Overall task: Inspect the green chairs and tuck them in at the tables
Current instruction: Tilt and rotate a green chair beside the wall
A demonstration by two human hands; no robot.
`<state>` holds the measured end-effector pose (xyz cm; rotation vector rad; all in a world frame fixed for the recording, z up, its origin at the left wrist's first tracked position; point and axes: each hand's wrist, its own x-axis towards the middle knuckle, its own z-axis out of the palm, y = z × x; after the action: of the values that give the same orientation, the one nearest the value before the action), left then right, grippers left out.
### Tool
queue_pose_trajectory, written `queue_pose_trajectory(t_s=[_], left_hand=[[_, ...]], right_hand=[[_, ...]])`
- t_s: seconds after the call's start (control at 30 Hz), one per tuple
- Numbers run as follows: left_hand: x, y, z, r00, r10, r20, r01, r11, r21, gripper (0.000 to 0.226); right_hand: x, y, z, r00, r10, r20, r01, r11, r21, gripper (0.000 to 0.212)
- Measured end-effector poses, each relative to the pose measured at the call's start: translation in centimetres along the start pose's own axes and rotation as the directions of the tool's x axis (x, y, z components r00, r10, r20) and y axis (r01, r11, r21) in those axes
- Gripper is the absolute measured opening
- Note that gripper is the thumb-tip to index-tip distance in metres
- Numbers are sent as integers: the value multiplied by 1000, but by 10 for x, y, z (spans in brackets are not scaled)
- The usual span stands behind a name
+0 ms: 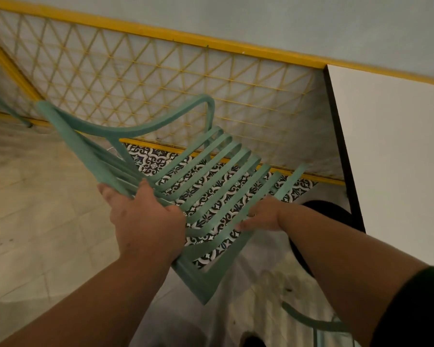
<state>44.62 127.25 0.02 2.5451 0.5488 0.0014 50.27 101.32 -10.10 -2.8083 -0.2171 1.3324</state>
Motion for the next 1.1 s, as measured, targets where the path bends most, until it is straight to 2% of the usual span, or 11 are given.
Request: queue_pose_trajectory(t_s=[0.07,0.13,0.33,0.43,0.53,0.57,0.67,0.8,1.1], left_hand=[[0,0,0,1000,10,-2,-10,1000,6,59],[1,0,0,1000,14,2,-14,1000,11,58],[7,-4,-2,999,19,29,-20,998,52,59],[13,-8,-6,999,35,42,-37,998,52,60],[24,-16,-12,996,64,54,-67,997,47,59],[29,-19,-14,996,68,60,-70,997,39,59],[42,-26,-20,991,112,77,-114,993,22,58],[58,-33,-27,981,153,119,-156,988,14,56],[87,-29,-36,942,270,201,-280,960,24,54]], right_hand=[[-1,10,5,998,33,49,-29,997,-73,112],[2,14,12,998,52,21,-51,996,-80,113],[4,6,22,995,85,-45,-85,996,12,114],[8,3,27,994,96,-56,-93,994,50,126],[10,-10,30,994,103,-26,-100,991,91,150],[8,-15,31,993,116,-18,-113,989,93,149],[1,-31,33,989,135,-53,-128,984,122,126],[-3,-50,38,986,157,-50,-148,976,159,135],[-17,-75,38,978,206,-36,-194,959,208,125]])
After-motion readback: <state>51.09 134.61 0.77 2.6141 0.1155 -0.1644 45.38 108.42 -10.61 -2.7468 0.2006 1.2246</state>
